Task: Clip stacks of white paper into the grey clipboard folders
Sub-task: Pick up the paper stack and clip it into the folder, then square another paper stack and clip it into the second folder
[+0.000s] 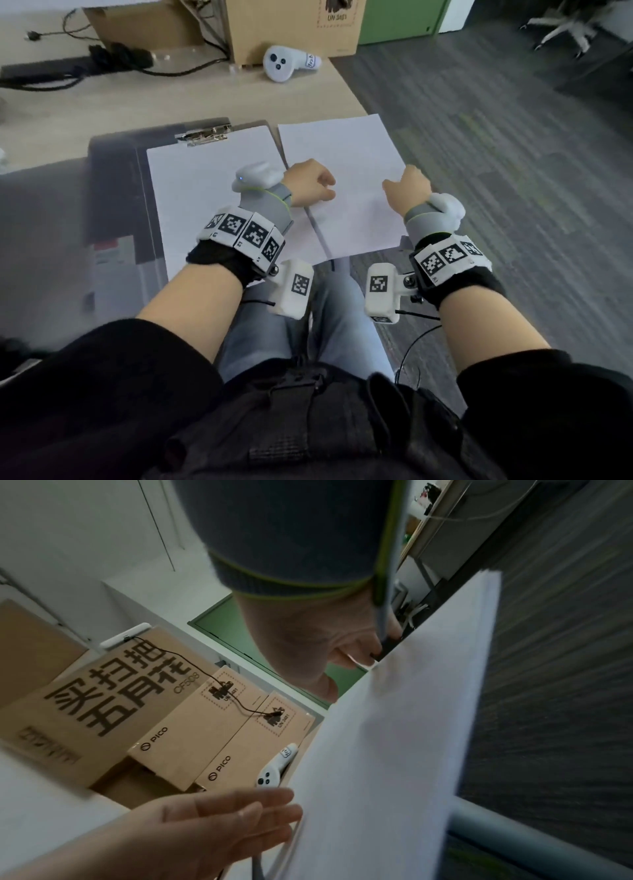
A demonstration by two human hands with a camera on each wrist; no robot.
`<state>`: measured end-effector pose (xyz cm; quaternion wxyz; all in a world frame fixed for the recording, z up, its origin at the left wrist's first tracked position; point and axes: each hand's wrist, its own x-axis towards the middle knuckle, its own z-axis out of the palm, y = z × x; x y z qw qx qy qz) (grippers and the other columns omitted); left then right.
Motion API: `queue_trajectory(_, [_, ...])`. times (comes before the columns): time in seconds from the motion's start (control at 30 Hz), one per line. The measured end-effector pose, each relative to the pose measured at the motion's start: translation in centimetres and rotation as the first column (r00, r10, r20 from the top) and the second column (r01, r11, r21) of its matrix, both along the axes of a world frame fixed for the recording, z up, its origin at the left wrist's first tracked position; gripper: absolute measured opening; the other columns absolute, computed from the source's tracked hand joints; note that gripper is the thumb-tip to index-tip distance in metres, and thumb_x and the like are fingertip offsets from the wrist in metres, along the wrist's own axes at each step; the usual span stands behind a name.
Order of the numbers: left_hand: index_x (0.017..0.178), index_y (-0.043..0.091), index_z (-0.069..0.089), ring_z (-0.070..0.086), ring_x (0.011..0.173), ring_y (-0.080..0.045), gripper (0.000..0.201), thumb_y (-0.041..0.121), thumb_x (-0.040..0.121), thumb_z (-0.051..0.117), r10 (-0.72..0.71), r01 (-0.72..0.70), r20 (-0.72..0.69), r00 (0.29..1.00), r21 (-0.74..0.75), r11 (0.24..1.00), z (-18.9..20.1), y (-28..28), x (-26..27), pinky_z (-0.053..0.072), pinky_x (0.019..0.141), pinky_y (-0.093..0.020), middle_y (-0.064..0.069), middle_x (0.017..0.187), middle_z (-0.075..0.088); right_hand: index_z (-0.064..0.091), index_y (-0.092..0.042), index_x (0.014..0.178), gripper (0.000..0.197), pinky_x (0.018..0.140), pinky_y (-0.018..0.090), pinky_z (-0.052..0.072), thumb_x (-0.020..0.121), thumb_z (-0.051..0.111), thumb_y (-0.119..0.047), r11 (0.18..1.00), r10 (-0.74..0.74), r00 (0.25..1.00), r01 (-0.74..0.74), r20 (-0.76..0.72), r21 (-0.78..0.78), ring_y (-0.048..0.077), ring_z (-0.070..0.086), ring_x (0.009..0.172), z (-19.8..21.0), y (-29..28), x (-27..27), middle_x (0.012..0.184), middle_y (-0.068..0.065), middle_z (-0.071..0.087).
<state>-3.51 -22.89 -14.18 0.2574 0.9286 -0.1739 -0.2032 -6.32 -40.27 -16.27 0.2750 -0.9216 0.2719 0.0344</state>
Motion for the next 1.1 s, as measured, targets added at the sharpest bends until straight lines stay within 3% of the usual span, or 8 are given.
queue_trajectory(0.07, [0.125, 0.009, 0.059, 0.055, 0.121, -0.027, 0.039, 0.022, 0.089, 0.057, 0.016, -0.018, 0.037, 0.999, 0.058, 0.998, -0.5, -0.6, 0.1, 0.041, 0.098, -0.03, -0.01, 0.131, 0.059, 0.041, 0.003, 0.133, 0.046, 0.094, 0.039, 0.043, 0.093, 0.049, -0.02, 0.999, 0.023, 1.0, -0.023, 0.002, 0.037, 0.037, 0.049, 0.123, -0.5, -0.5, -0.7, 0.137, 0.021, 0.048])
queue_trajectory(0.2, [0.11, 0.016, 0.065, 0.059, 0.107, -0.027, 0.025, 0.023, 0.087, 0.057, 0.03, -0.035, 0.058, 0.998, 0.091, 0.995, -0.4, -1.0, 0.3, 0.043, 0.09, -0.029, -0.01, 0.115, 0.064, 0.04, -0.007, 0.138, 0.052, 0.101, 0.041, 0.043, 0.089, 0.054, -0.015, 0.995, -0.021, 0.995, 0.011, 0.098, 0.1, 0.034, 0.045, 0.127, -0.7, -1.3, -1.0, 0.139, 0.016, 0.047])
queue_trajectory(0.3, [0.116, 0.013, 0.066, 0.058, 0.117, -0.025, 0.031, 0.022, 0.088, 0.056, 0.055, -0.06, 0.061, 0.997, 0.072, 0.996, -0.3, -0.8, 0.4, 0.044, 0.096, -0.029, -0.006, 0.125, 0.064, 0.045, -0.009, 0.132, 0.048, 0.101, 0.039, 0.039, 0.085, 0.056, -0.013, 0.994, -0.049, 0.983, 0.03, 0.176, 0.109, 0.031, 0.039, 0.129, -0.7, -1.8, -0.9, 0.136, 0.013, 0.047])
queue_trajectory(0.47, [0.114, 0.018, 0.068, 0.058, 0.116, -0.023, 0.03, 0.024, 0.088, 0.055, 0.058, -0.063, 0.067, 0.996, 0.081, 0.995, -0.2, -0.7, 0.3, 0.043, 0.093, -0.027, -0.001, 0.125, 0.066, 0.043, -0.009, 0.132, 0.051, 0.091, 0.029, 0.039, 0.083, 0.057, -0.008, 0.987, -0.081, 0.973, 0.047, 0.217, 0.155, 0.029, 0.05, 0.119, -0.8, -1.7, -0.7, 0.138, 0.012, 0.038])
queue_trajectory(0.6, [0.113, 0.02, 0.068, 0.058, 0.116, -0.023, 0.03, 0.026, 0.087, 0.055, 0.058, -0.064, 0.07, 0.996, 0.087, 0.994, -0.3, -0.8, 0.2, 0.043, 0.094, -0.028, 0.0, 0.124, 0.066, 0.035, -0.005, 0.138, 0.058, 0.095, 0.036, 0.04, 0.085, 0.057, -0.008, 0.983, -0.122, 0.985, 0.103, 0.119, 0.155, 0.033, 0.047, 0.124, -1.0, -1.9, -0.7, 0.141, 0.014, 0.037])
queue_trajectory(0.7, [0.112, 0.021, 0.068, 0.058, 0.115, -0.021, 0.029, 0.027, 0.087, 0.054, 0.063, -0.067, 0.053, 0.997, 0.08, 0.995, -0.4, -0.6, 0.4, 0.042, 0.091, -0.026, 0.001, 0.122, 0.067, 0.046, -0.002, 0.129, 0.048, 0.094, 0.039, 0.043, 0.084, 0.059, -0.01, 0.986, -0.112, 0.991, 0.103, 0.069, 0.128, 0.035, 0.049, 0.122, -1.1, -1.9, -0.4, 0.136, 0.016, 0.043])
queue_trajectory(0.93, [0.11, 0.021, 0.069, 0.059, 0.113, -0.021, 0.028, 0.027, 0.088, 0.054, 0.067, -0.069, 0.031, 0.997, 0.061, 0.996, -0.4, -0.6, 0.6, 0.041, 0.089, -0.025, 0.001, 0.121, 0.067, 0.047, -0.009, 0.13, 0.05, 0.095, 0.038, 0.038, 0.081, 0.056, -0.006, 0.995, -0.089, 0.989, 0.084, 0.115, 0.05, 0.032, 0.036, 0.126, -1.2, -1.7, -0.5, 0.135, 0.014, 0.043])
queue_trajectory(1.1, [0.111, 0.021, 0.068, 0.059, 0.113, -0.022, 0.028, 0.028, 0.087, 0.054, 0.073, -0.074, 0.013, 0.997, 0.057, 0.996, -0.5, -0.4, 0.6, 0.041, 0.091, -0.026, 0.001, 0.121, 0.067, 0.048, -0.011, 0.128, 0.049, 0.099, 0.044, 0.044, 0.079, 0.056, -0.006, 0.987, -0.124, 0.984, 0.109, 0.131, 0.12, 0.034, 0.05, 0.117, -0.7, -1.3, -0.5, 0.133, 0.013, 0.042])
